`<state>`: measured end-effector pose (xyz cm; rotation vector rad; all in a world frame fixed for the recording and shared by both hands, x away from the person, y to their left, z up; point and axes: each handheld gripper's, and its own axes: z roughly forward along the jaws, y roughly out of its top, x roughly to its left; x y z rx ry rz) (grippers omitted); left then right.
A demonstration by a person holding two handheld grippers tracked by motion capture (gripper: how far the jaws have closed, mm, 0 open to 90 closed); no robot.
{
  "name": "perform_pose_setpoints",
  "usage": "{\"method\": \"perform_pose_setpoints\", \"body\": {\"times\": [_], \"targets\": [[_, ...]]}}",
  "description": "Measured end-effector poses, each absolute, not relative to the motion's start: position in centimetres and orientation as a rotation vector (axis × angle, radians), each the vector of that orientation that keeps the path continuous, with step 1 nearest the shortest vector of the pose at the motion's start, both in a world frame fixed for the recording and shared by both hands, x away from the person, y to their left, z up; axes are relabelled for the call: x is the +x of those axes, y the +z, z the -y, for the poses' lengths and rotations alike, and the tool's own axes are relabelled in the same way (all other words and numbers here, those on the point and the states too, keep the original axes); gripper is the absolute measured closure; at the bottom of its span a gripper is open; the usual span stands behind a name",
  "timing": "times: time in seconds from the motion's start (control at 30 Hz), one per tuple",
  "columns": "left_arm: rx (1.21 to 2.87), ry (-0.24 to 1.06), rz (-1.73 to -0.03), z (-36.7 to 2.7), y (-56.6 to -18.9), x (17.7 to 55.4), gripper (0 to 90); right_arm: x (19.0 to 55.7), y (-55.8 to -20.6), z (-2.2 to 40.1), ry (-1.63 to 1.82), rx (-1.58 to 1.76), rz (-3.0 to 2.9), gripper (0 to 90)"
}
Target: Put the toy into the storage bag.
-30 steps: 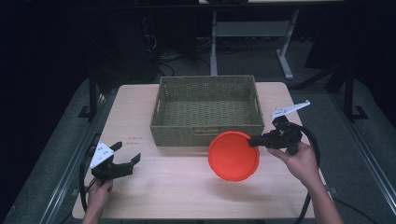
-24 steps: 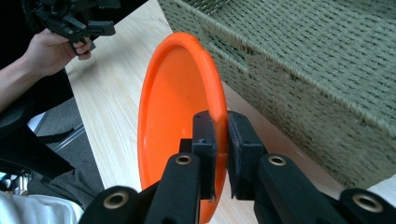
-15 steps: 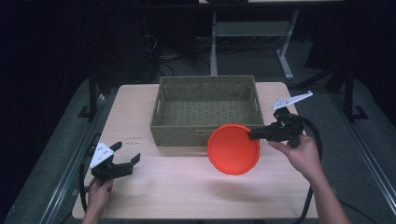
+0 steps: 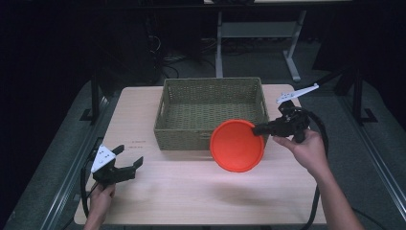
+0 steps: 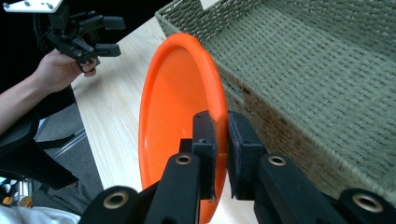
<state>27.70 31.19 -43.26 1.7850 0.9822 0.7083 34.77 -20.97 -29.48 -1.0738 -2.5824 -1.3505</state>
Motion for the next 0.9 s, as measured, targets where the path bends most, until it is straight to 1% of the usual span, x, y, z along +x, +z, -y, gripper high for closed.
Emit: {"method": "perform_pose_setpoints", "body": {"times": [0.17, 0.47, 0.9], "targets": [[1.784, 0.705, -0.986, -31.2, -43.3, 27.7, 13.0, 35.8, -28.1, 20.6, -1.36, -1.075, 2.587, 82.3], [1.792, 0.705, -0.982, -31.3, -43.3, 27.8, 13.0, 37.8, -26.9, 20.2, -1.37, -1.093, 2.58, 82.3], [1.794, 0.707, -0.977, -31.2, -43.4, 27.8, 13.0, 39.5, -26.0, 19.2, -1.368, -1.113, 2.575, 82.3]]}}
